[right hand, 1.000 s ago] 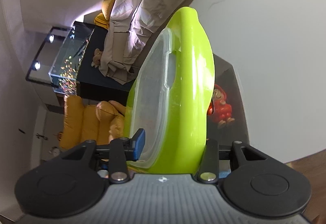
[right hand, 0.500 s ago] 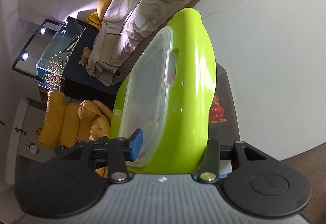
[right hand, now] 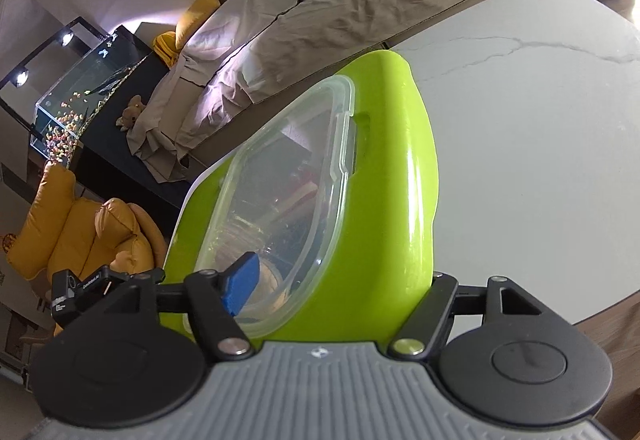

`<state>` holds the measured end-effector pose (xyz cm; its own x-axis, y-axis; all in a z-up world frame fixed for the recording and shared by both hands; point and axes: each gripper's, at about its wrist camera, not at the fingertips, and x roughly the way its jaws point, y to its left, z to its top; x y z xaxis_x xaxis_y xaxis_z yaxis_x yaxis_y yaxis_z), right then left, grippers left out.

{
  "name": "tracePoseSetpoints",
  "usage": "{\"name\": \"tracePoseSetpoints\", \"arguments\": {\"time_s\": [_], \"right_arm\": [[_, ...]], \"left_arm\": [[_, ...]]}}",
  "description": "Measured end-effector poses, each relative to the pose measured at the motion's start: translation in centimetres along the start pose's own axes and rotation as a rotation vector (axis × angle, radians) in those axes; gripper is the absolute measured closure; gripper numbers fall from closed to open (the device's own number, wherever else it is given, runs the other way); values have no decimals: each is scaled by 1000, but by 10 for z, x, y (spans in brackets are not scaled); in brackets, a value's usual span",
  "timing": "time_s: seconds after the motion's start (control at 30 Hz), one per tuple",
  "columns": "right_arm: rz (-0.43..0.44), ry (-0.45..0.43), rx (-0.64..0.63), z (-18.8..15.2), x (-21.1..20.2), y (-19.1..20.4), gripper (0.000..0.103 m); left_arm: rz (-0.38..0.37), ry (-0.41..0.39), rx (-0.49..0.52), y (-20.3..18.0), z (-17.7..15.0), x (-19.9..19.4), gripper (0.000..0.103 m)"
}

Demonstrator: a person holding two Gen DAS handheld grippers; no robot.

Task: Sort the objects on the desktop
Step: 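Lower the green lid flat onto the box rim with both tools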

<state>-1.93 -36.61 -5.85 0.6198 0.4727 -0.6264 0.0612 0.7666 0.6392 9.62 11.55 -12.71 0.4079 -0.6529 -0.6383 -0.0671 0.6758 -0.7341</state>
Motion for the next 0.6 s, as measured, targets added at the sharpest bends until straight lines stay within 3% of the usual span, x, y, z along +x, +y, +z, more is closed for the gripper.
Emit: {"name": "tracePoseSetpoints", "arguments": {"time_s": [0.2,0.27,0.5,0.53,0.6], "right_arm": [[27,-37,105,-7,20,-31,29],[36,-63,119,-9,24,-40,23],[12,-167,123,-10,2,-51,23],[8,-181,122,-11,-1,-52,25],[4,-177,114,-13,-3,-50,39]], "left_arm": [[-2,8,-6,0,-1,4,9],[1,15,-12,1,-1,6,9],[10,25,-26,5,-5,8,9],[12,26,-24,5,-5,8,9],[17,26,-22,4,-5,9,9]]}}
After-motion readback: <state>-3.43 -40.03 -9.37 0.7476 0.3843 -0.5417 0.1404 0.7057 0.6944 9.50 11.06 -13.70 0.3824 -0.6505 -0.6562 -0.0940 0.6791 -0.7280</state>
